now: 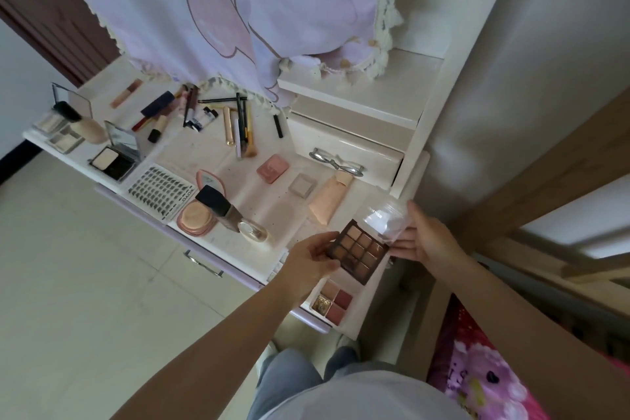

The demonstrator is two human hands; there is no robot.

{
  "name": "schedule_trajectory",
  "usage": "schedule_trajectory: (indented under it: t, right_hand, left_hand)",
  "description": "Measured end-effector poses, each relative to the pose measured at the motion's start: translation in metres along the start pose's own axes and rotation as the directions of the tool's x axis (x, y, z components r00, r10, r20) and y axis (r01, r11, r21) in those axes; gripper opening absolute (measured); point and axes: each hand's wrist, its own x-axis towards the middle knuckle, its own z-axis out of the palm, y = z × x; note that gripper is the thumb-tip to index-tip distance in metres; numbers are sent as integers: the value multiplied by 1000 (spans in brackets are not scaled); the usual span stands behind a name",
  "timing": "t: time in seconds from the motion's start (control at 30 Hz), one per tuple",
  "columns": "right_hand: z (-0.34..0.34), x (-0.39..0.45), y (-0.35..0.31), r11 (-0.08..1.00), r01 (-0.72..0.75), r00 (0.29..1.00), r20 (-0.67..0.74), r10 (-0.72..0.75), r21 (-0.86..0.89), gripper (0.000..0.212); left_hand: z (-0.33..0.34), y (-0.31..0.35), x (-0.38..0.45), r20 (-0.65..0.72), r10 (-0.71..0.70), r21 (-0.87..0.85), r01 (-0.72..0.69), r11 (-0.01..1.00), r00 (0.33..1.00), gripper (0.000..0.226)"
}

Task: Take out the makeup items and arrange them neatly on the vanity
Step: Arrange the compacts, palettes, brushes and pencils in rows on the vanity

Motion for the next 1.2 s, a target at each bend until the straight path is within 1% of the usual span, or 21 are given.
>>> schedule_trajectory:
  t: [0.1, 0.17, 0.27, 0.37, 0.47, 0.57, 0.6, 0.67, 0.73, 0.83, 0.93, 1.0, 1.1, 1.2]
  right_hand:
    - [5, 13, -11, 999, 30, 1000, -8, -29, 30, 40]
    - [5, 21, -13, 998, 67, 998, -21, -67, 14, 33]
    - [4, 32, -5, 995, 94, 992, -84, -96, -29, 25]
    - [3, 41, 4, 987, 93, 978, -174, -115, -132, 27]
    - [4, 51, 9, 987, 46, 970, -229, -81, -153, 28]
    - [6, 59, 12, 982, 5, 969, -243, -52, -189, 26]
    - [7, 61, 13, 981, -3, 970, -240, -44, -193, 26]
    - [9, 65, 12, 981, -21, 970, -243, -28, -195, 26]
    - [9, 68, 10, 977, -10, 965, -257, -47, -213, 22]
    - [8, 71, 8, 949, 77, 948, -274, -165, -306, 17]
    - [6, 73, 8, 919, 108, 942, -255, -216, -379, 16]
    - [4, 75, 9, 921, 117, 947, -238, -216, -371, 17]
    - [2, 73, 9, 909, 125, 951, -212, -224, -397, 19]
    - [0, 71, 11, 853, 150, 941, -191, -278, -500, 22]
  left_hand:
    - [5, 2, 17, -75, -58, -34, 56, 998, 995, 50]
    - [9, 2, 27, -99, -86, -24, 84, 996, 991, 50]
    - [14, 3, 39, -122, -94, 83, 104, 991, 988, 52]
    - [20, 5, 45, -134, -103, 157, 123, 980, 986, 53]
    - [22, 6, 47, -112, -102, 238, 127, 963, 988, 53]
    - [21, 5, 49, -149, -85, 297, 127, 946, 985, 53]
    - [21, 5, 50, -163, -69, 340, 122, 933, 984, 52]
    - [21, 6, 51, -166, -26, 472, 103, 876, 986, 50]
    - [23, 9, 55, -142, 22, 606, 69, 792, 990, 49]
    - [27, 13, 60, -106, 86, 759, 25, 650, 991, 45]
    - [27, 12, 64, -107, 122, 850, 27, 526, 987, 35]
    - [26, 10, 64, -101, 128, 895, 34, 444, 987, 30]
    - [24, 6, 64, -80, 148, 925, 18, 381, 986, 27]
    - [19, 4, 62, -56, 198, 936, -18, 352, 979, 33]
